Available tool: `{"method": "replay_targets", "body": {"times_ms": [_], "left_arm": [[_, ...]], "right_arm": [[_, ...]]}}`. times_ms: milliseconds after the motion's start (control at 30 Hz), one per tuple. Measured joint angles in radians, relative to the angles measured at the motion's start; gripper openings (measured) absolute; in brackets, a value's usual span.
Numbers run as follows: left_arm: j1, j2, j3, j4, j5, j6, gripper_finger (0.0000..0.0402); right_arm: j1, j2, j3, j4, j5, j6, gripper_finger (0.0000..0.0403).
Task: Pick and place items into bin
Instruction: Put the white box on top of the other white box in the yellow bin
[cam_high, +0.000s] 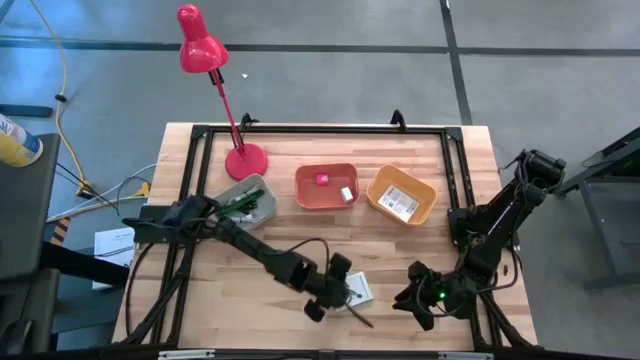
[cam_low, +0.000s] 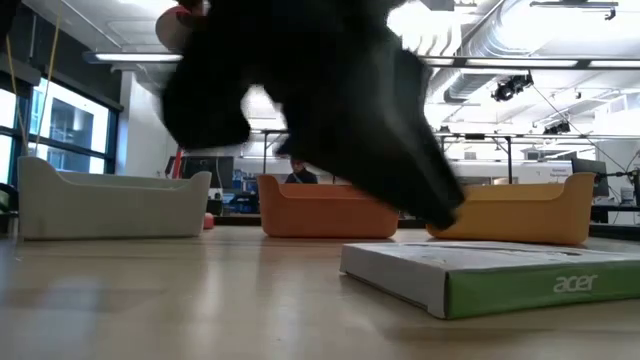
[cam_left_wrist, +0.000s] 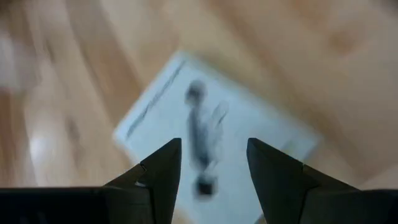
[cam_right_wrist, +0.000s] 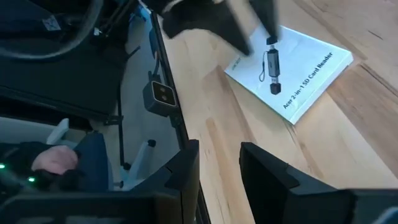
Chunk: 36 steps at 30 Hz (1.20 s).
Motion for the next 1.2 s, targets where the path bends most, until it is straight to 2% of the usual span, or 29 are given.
{"method": "replay_targets", "body": {"times_ms": [267, 367, 567, 767, 867, 933, 1033, 1200], "left_arm": [[0.05, 0.047, 0.004, 0.036, 0.127, 0.035, 0.0172], [0.058, 0.047, 0.004, 0.023, 0.135, 0.026, 0.0172], [0.069, 0.042, 0.006, -0.106, -0.013, -0.198, 0.0172], [0.078, 0.041, 0.007, -0.192, -0.073, -0.528, 0.0172], [0.08, 0.042, 0.006, -0.181, -0.082, -0.703, 0.0172], [0.08, 0.046, 0.016, -0.15, -0.089, -0.76, 0.0172], [0.079, 0.051, 0.063, -0.146, -0.091, -0.662, 0.0172], [0.076, 0.043, 0.212, -0.279, -0.127, -0.32, 0.0172]], "right_arm": [[0.001, 0.0, 0.0, 0.026, 0.016, -0.001, 0.0106], [0.001, 0.0, 0.0, 0.034, 0.016, -0.001, 0.0106], [0.001, 0.0, 0.0, 0.037, 0.021, -0.001, 0.0106], [0.001, 0.0, 0.0, 0.033, 0.024, -0.003, 0.0106], [0.001, 0.0, 0.0, 0.033, 0.029, -0.009, 0.0106], [0.001, 0.0, 0.0, 0.032, 0.029, -0.011, 0.0106], [0.001, 0.0, 0.0, 0.032, 0.028, -0.011, 0.0106], [0.008, 0.0, 0.0, 0.032, 0.021, -0.011, 0.0106]]}}
